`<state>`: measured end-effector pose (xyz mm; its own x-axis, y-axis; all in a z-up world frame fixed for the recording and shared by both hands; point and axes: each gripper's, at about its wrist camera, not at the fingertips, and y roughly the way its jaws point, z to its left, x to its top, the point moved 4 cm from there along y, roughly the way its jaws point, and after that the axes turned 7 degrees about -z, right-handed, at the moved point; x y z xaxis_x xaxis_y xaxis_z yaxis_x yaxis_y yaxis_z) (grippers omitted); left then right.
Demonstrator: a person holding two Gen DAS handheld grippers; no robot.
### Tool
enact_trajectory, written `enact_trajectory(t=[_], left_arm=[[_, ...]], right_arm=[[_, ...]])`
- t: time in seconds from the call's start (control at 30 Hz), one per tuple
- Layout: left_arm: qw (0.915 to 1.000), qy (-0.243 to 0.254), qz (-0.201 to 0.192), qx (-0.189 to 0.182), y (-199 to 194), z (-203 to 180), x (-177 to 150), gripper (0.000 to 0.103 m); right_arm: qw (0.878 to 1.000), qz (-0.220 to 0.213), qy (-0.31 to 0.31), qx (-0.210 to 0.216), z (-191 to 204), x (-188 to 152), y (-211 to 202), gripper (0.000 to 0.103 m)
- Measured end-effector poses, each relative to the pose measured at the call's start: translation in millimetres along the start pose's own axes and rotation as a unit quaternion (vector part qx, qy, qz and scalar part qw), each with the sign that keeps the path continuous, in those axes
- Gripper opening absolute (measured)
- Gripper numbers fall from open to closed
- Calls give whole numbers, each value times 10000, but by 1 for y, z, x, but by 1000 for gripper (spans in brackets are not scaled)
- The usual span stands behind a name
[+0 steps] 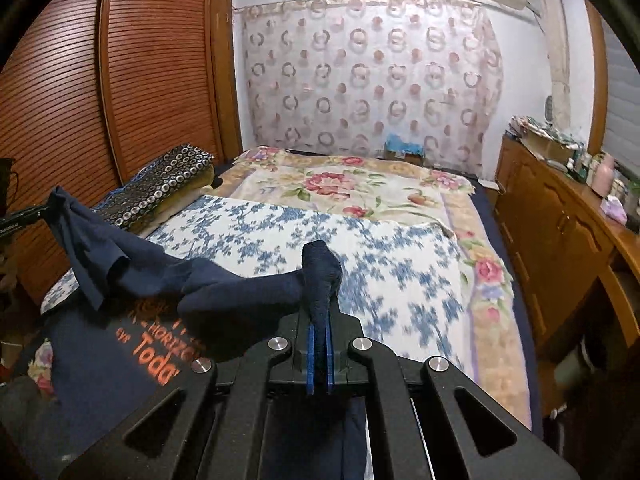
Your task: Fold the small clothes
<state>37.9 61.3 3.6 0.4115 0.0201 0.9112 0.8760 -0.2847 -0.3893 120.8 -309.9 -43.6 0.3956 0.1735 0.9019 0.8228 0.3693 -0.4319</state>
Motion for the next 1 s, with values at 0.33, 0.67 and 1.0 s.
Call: enact_trajectory(t=[0.33, 0.67, 1.0], left_arm=[[9987, -279, 255, 341, -37, 19, -35, 4], [9960, -24, 748, 483, -24, 10, -63, 14], [9975, 52, 551, 443, -18, 17, -38, 71]], right_arm=[[9994, 321, -98, -102, 6, -14, -52, 3], [9966, 749, -268, -220, 8, -27, -64, 4], [9974, 513, -284, -408, -2, -2, -71, 41]])
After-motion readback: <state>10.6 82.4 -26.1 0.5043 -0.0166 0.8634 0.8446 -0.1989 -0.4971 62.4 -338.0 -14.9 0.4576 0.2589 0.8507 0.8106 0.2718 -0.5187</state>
